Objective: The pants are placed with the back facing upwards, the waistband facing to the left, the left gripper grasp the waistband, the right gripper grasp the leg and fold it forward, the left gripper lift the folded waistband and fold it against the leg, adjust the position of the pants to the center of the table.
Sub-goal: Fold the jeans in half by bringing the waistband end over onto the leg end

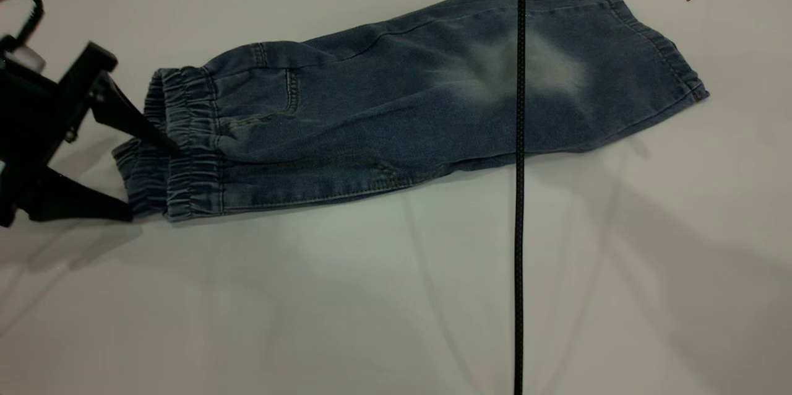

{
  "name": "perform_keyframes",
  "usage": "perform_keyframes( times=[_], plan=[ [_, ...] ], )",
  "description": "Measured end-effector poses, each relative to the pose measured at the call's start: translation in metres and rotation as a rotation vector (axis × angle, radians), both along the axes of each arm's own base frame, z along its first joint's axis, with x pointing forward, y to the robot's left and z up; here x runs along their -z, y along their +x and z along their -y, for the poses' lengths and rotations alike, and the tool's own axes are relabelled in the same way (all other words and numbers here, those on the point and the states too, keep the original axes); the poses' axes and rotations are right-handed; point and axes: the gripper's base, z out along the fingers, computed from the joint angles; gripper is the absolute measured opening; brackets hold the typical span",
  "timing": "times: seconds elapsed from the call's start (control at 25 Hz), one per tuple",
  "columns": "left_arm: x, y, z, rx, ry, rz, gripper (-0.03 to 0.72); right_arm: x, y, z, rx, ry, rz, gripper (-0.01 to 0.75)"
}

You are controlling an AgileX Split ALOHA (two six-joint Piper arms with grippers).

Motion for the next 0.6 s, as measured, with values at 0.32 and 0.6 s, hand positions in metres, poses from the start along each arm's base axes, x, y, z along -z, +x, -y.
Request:
perform_keyframes(
  times=[0.32,0.6],
  plan=[
    [0.014,0.002,0.002,-0.02,-0.032,0.005,0.58,0.0,0.0,0.0,-0.001,0.001,-0.001,0.55],
    [0.016,0.004,-0.002,-0.052,0.01,0.012,0.462,0.0,-0.001,-0.001,-0.003,0.015,-0.006,0.55]
  ],
)
